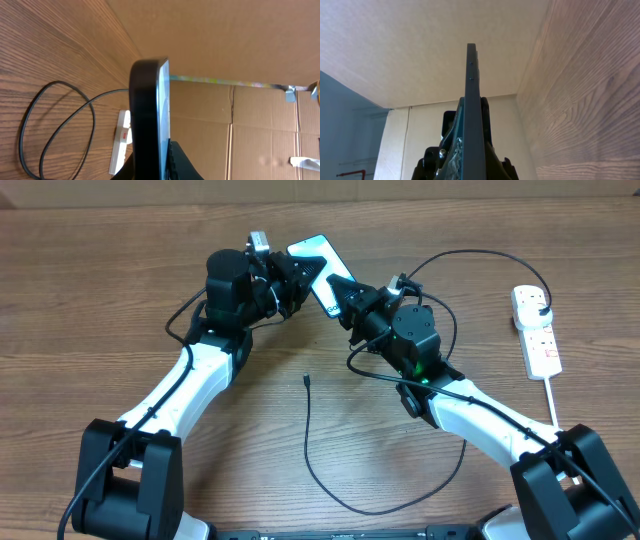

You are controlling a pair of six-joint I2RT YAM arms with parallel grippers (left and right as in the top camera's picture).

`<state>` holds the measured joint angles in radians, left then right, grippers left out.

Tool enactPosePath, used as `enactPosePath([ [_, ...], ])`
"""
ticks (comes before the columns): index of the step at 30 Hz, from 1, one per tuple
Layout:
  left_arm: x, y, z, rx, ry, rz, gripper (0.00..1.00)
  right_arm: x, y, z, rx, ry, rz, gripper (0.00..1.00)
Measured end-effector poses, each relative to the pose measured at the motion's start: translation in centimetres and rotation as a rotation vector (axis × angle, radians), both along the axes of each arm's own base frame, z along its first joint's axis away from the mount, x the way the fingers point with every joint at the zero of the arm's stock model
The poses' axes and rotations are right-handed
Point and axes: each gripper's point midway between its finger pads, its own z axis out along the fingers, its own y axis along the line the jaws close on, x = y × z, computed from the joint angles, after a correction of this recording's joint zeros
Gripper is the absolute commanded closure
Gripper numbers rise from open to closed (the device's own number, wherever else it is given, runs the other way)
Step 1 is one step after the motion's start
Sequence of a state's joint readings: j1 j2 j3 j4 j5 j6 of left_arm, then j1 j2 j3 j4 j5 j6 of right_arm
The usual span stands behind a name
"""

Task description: Plug charger to phone and switch on socket

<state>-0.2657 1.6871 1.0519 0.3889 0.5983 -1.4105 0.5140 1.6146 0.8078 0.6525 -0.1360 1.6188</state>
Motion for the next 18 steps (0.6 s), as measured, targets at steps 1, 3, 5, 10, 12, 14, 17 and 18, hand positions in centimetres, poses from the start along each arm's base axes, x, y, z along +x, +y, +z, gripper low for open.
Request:
enactPosePath([
  [1, 0.0, 0.0, -0.02, 0.0, 0.001, 0.0, 0.83, -0.01, 0.0, -0.04, -0.001, 0.001, 0.003, 0.96],
  [3, -0.03, 0.0, -0.09, 0.006, -0.002, -0.002, 0.71, -0.11, 0.09, -0.12, -0.017, -0.008, 0.015, 0.96],
  [5, -0.11, -0.09, -0.04, 0.008, -0.008, -0.01, 0.63, -0.19, 0.17, -0.3, -0.03, -0.009, 0.025, 0.96],
  [10, -0.23, -0.2, 0.02, 0.009, -0.014, -0.021, 0.55, -0.57, 0.56, -0.6, -0.046, -0.008, 0.058, 0.96],
  [12, -0.25, -0.22, 0.03, 0.009, -0.015, -0.023, 0.56, -0.64, 0.63, -0.58, -0.048, -0.012, 0.065, 0.96],
  [14, -0.25, -0.22, 0.01, 0.01, -0.015, -0.023, 0.6, -0.74, 0.76, -0.55, -0.053, -0.017, 0.074, 0.96],
  [17, -0.26, -0.21, -0.03, 0.01, -0.013, -0.022, 0.69, -0.85, 0.88, -0.43, -0.054, -0.026, 0.085, 0.96],
  [18, -0.28, -0.21, -0.09, 0.011, -0.01, -0.022, 0.72, -0.84, 0.89, -0.4, -0.054, -0.027, 0.085, 0.96],
])
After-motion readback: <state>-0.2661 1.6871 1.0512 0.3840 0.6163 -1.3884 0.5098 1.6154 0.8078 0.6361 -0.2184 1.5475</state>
